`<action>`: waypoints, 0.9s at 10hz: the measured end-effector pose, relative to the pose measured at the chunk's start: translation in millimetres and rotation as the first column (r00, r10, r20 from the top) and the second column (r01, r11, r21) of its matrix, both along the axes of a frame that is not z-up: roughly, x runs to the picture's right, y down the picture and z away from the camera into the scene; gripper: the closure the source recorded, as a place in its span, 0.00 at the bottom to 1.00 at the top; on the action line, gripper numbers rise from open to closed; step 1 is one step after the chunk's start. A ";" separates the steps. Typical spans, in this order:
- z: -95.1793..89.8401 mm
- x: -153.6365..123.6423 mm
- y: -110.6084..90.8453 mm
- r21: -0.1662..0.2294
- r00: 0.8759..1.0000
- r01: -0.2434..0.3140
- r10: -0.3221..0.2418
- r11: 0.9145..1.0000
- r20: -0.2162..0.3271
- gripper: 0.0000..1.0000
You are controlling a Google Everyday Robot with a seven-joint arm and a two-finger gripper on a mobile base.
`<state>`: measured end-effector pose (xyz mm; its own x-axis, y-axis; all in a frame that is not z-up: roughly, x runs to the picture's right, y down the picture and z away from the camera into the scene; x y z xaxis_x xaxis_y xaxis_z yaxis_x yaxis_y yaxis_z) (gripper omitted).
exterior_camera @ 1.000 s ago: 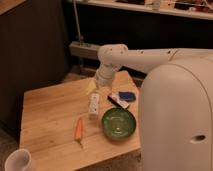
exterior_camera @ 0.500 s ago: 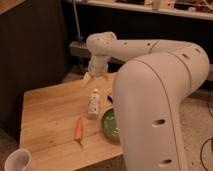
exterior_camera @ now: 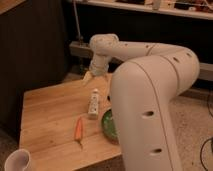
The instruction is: Stand the bottle upright
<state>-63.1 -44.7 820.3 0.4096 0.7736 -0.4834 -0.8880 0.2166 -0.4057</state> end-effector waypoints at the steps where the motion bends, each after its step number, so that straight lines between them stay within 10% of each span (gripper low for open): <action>1: 10.1 -6.6 -2.5 0.004 1.000 0.010 -0.010 1.000 -0.019 0.20; 9: 56.7 -8.5 -18.3 0.036 0.998 0.009 -0.006 0.999 -0.060 0.20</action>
